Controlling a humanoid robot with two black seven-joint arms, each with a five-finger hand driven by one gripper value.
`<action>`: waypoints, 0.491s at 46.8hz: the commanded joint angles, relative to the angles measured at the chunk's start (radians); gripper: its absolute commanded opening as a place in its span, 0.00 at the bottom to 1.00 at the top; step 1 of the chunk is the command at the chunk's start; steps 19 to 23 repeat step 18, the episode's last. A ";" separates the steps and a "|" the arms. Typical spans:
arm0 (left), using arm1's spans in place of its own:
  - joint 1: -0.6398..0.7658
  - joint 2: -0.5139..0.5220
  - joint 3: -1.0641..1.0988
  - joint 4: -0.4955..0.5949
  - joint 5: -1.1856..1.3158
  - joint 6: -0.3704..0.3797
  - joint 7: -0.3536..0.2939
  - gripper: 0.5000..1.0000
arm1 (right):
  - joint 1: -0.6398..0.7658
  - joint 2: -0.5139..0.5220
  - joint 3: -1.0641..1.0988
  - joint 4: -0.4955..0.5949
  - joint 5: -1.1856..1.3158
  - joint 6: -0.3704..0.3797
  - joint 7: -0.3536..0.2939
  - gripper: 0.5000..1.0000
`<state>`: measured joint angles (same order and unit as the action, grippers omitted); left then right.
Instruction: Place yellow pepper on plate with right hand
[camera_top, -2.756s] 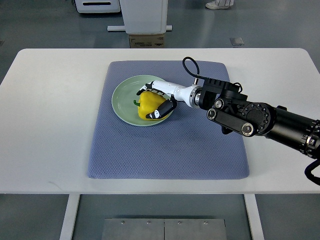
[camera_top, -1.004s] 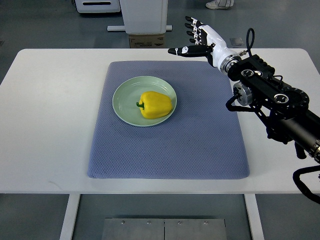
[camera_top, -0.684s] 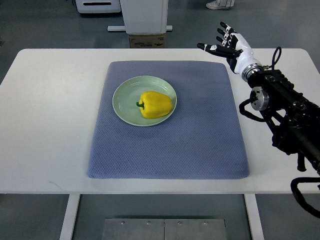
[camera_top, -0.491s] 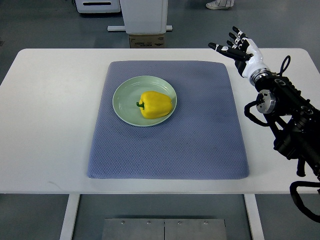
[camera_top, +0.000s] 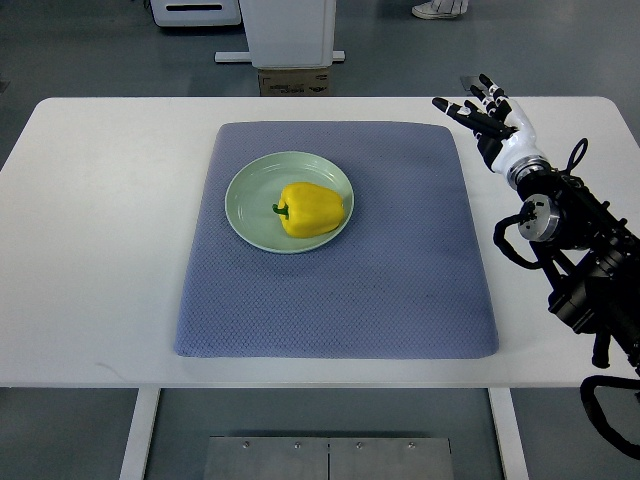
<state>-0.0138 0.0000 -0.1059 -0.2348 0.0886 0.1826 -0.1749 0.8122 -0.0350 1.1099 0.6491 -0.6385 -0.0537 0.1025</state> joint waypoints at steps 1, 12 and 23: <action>0.000 0.000 0.000 0.000 0.000 0.000 0.000 1.00 | -0.008 -0.003 -0.001 -0.002 -0.001 0.000 0.000 1.00; 0.000 0.000 0.000 0.000 0.000 0.001 0.000 1.00 | -0.062 -0.002 -0.001 0.001 0.005 0.000 0.005 1.00; 0.000 0.000 0.000 0.000 -0.001 0.000 0.000 1.00 | -0.065 -0.002 -0.004 0.003 0.039 -0.002 0.006 1.00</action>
